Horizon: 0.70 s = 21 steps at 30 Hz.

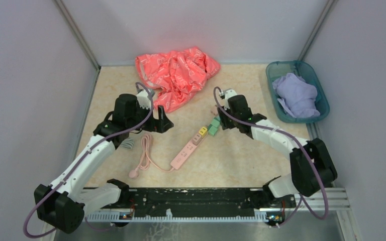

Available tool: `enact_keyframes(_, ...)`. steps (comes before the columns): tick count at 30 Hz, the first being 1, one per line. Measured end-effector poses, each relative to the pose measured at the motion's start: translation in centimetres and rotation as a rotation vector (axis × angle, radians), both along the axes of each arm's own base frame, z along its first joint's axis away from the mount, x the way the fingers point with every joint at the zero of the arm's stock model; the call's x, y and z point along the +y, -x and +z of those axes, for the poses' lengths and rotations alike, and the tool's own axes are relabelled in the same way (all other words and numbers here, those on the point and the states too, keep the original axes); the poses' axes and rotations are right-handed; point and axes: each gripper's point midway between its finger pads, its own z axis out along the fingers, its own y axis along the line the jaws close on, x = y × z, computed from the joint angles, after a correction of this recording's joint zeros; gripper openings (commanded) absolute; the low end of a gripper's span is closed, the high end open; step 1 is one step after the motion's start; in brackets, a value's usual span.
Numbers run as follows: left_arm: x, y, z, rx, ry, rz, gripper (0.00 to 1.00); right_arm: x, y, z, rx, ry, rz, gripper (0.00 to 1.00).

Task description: Insert the plug

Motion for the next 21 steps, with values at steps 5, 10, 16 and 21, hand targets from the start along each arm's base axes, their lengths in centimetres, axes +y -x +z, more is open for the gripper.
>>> enact_keyframes(5,-1.5,0.7,-0.5,0.052,0.07,-0.054,0.99,1.9,2.8,1.7,-0.066,-0.036,0.091,0.28)
enact_keyframes(10,-2.9,1.6,-1.4,0.128,0.147,-0.106,0.96,3.2,4.7,3.4,-0.153,-0.085,0.17,0.28)
enact_keyframes(16,-4.2,2.1,-1.0,0.159,0.223,-0.14,0.95,5.3,7.3,4.1,-0.244,-0.124,0.299,0.28)
enact_keyframes(21,-5.1,2.5,-0.5,0.174,0.282,-0.157,0.92,7.6,9.2,4.3,-0.32,-0.142,0.416,0.26)
